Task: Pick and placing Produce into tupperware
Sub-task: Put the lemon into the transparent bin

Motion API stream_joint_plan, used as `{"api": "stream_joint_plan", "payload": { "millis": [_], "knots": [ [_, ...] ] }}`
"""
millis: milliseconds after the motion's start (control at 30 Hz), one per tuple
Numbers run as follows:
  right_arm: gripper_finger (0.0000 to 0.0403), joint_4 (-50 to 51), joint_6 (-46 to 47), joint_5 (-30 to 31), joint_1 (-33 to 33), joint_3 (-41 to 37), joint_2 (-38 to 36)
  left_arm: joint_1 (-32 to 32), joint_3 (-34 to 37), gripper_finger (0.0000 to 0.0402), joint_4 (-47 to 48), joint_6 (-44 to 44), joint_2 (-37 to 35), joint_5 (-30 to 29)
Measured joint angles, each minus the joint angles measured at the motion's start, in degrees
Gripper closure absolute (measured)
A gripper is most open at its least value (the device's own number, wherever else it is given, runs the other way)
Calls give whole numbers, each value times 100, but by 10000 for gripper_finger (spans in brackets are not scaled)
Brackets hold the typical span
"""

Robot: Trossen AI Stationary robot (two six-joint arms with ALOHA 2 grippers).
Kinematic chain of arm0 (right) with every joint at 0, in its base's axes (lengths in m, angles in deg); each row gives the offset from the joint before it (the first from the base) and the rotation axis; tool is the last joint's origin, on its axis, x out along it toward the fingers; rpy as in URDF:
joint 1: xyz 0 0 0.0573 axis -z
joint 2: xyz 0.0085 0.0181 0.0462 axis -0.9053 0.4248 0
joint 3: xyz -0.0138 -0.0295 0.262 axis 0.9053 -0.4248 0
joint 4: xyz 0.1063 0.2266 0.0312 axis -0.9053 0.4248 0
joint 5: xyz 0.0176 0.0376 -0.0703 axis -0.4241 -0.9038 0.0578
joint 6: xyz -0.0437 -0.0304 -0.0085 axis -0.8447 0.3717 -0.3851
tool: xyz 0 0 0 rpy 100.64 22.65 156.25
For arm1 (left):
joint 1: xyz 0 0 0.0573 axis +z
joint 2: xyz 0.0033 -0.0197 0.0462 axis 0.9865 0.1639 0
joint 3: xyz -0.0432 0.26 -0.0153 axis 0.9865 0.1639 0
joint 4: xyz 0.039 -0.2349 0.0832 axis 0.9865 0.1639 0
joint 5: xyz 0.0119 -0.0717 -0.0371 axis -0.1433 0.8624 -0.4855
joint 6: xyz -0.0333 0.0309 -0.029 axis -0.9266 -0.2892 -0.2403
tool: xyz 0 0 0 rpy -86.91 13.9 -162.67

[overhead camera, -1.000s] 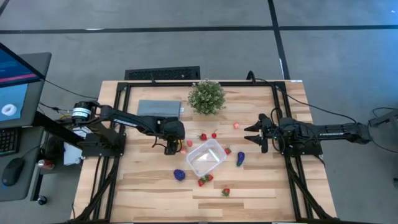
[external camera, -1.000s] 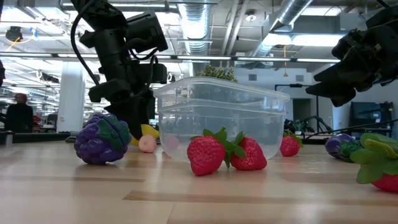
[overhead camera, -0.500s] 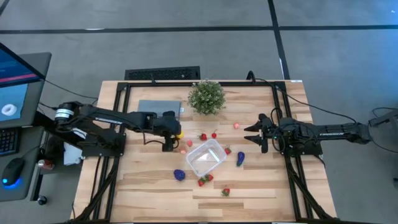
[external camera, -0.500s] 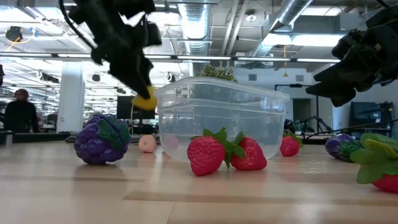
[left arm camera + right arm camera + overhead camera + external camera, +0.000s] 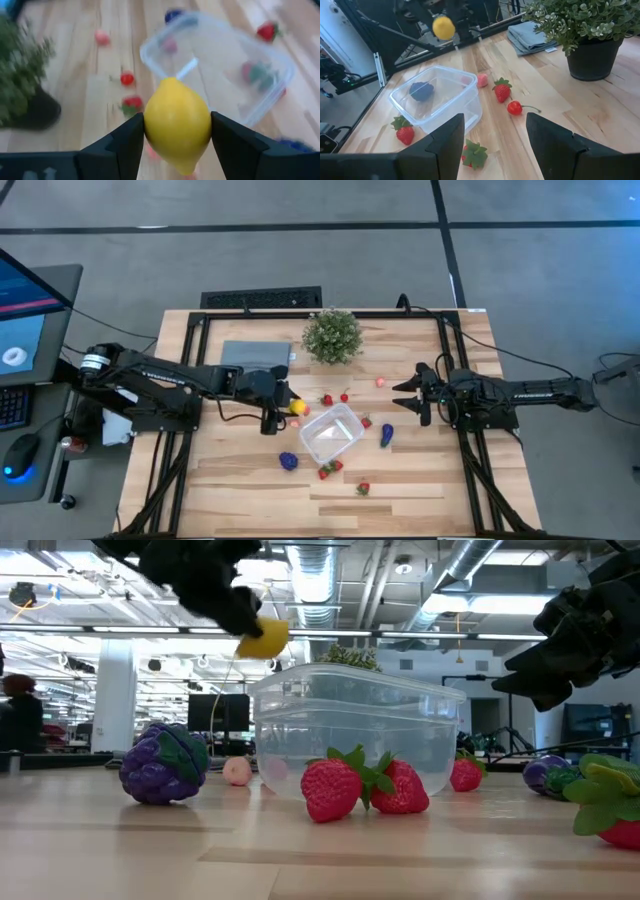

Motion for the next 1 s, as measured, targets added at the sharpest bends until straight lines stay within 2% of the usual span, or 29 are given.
{"api": "stream_joint_plan", "payload": {
  "millis": [267,467,1000],
  "knots": [
    [165,-11,1,-10,-1,0,-2,-5,-3,200,-739,305,127,342],
    [164,-29,2,-16,-2,0,24,-5,-48,200,-1071,433,604,632],
    [164,-11,4,-11,-4,0,69,-5,-1218,200,-1066,1034,1973,1253]
  ]
}}
